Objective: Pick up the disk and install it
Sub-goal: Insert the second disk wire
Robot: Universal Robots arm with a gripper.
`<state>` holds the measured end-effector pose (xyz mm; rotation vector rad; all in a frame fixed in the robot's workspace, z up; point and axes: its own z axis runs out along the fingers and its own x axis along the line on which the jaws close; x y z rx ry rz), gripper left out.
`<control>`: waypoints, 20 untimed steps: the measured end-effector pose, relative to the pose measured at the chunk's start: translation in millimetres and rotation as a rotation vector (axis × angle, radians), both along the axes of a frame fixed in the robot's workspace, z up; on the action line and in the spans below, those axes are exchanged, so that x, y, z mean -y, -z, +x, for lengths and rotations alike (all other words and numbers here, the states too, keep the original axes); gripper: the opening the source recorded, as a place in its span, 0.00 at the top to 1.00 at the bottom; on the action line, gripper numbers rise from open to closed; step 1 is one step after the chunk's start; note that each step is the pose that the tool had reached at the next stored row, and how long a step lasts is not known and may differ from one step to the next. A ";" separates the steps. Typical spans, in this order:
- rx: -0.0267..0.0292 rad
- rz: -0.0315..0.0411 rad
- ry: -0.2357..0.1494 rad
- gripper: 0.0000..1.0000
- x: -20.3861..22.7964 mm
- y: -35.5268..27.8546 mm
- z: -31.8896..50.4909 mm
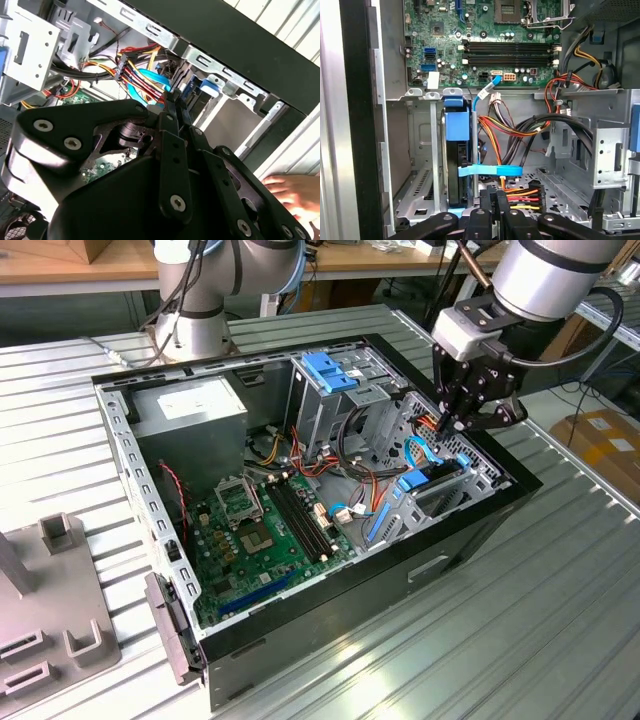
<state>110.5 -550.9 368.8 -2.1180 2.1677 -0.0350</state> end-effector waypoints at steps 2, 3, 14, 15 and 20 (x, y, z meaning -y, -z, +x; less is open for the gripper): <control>-0.0087 0.0000 0.002 0.84 6.4 2.8 0.7; -0.0118 0.0001 0.002 0.84 7.4 4.1 1.0; -0.0205 0.0003 0.001 0.84 12.6 7.4 3.0; -0.0208 0.0001 0.001 0.84 12.7 7.9 3.2; -0.0246 -0.0001 -0.002 0.84 12.9 11.5 3.9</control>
